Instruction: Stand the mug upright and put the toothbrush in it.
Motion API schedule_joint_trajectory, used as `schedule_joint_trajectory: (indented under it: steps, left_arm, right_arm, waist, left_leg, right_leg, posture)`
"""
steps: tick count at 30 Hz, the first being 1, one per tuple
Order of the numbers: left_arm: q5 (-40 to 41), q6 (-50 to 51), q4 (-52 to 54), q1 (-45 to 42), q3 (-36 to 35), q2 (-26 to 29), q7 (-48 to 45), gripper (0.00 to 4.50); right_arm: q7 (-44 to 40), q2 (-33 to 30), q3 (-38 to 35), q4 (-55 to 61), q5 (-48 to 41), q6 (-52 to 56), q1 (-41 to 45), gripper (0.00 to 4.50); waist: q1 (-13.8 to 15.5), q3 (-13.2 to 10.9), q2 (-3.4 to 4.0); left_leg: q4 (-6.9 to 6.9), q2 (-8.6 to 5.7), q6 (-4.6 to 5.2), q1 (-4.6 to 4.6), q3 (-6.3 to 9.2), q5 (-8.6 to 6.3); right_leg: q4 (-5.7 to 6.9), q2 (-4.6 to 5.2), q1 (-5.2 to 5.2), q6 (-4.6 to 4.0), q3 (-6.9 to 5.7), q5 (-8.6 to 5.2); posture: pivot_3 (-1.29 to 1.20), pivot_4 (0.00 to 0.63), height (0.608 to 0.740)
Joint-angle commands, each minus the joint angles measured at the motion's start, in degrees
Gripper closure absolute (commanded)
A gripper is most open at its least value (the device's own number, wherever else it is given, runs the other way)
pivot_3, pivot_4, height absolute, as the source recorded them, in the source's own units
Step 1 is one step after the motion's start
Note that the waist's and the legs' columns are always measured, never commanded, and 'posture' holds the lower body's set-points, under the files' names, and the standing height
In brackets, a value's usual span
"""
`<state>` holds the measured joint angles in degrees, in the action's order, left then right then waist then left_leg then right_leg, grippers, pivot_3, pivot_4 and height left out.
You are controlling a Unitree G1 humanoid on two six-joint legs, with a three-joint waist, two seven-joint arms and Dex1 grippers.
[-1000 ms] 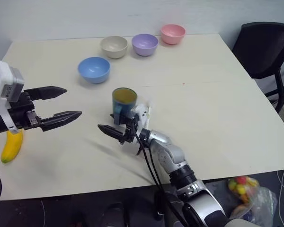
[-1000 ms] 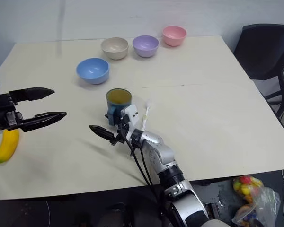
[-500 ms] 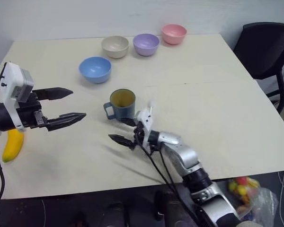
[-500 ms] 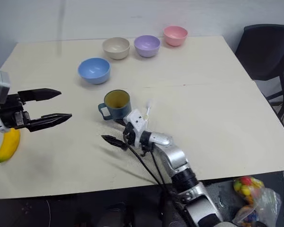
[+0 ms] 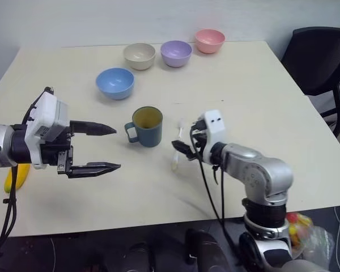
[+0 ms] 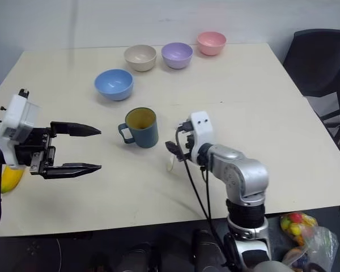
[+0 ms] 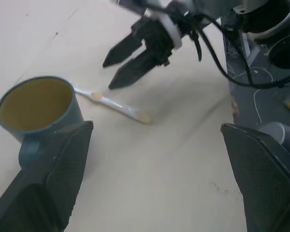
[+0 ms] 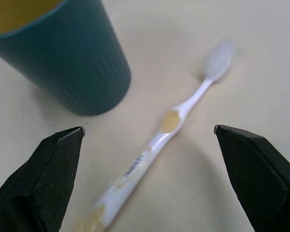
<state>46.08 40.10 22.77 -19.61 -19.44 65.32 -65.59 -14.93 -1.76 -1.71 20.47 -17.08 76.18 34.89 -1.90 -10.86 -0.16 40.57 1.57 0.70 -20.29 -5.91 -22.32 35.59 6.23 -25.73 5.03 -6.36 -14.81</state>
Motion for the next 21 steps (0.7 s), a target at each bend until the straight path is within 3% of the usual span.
schedule_joint_trajectory:
  steps: [1,6,13,18,21]
  left_arm:
    - [-1.3,-1.8,-1.1,-2.2,0.9,0.9,-1.4,0.0]
    - [-1.7,-2.1,-1.3,-3.7,1.9,0.5,-1.5,0.0]
    - [-1.5,-2.0,-0.6,-3.3,1.4,0.2,-1.0,0.0]
    - [-1.9,-2.5,-0.5,-2.8,1.3,-0.2,-0.4,0.0]
    - [-2.0,-2.6,-0.5,-2.8,1.3,-0.4,-0.2,0.0]
  right_arm:
    - [1.2,1.5,2.5,-4.4,0.4,-3.1,2.5,0.02]
    - [2.1,-0.5,5.8,-11.9,3.4,-9.2,4.7,0.02]
    - [1.0,-2.6,8.4,-13.7,4.5,-12.3,5.3,0.02]
    - [-0.1,-1.0,10.9,-19.5,5.1,-16.7,5.8,0.02]
    - [-0.6,-0.1,12.0,-24.8,6.0,-20.1,6.8,0.58]
  waist:
    - [-0.1,0.0,0.02]
    - [-0.2,0.0,0.01]
    - [-0.2,0.0,0.01]
    - [-0.8,0.0,0.0]
    - [-1.4,0.0,-0.02]
  left_leg:
    - [-0.03,-0.02,0.0,0.01,-0.03,0.0]
    - [-0.08,-0.03,0.01,-0.01,-0.03,0.0]
    - [-0.1,0.02,0.0,-0.01,-0.02,0.01]
    - [-0.1,0.06,-0.01,0.01,-0.04,0.01]
    - [-0.1,0.08,-0.03,0.07,-0.07,0.02]
  right_leg:
    - [0.0,0.0,-0.01,0.0,0.02,0.0]
    - [-0.05,-0.03,-0.03,0.0,0.01,0.0]
    - [-0.06,-0.04,-0.03,0.0,0.01,0.0]
    - [-0.06,-0.1,-0.02,0.0,0.05,0.0]
    - [-0.03,-0.12,-0.01,0.0,0.09,0.0]
  posture:
    - [0.0,0.15,0.74]
    - [0.0,0.15,0.74]
    - [0.0,0.15,0.74]
    - [0.0,0.15,0.74]
    - [0.0,0.15,0.74]
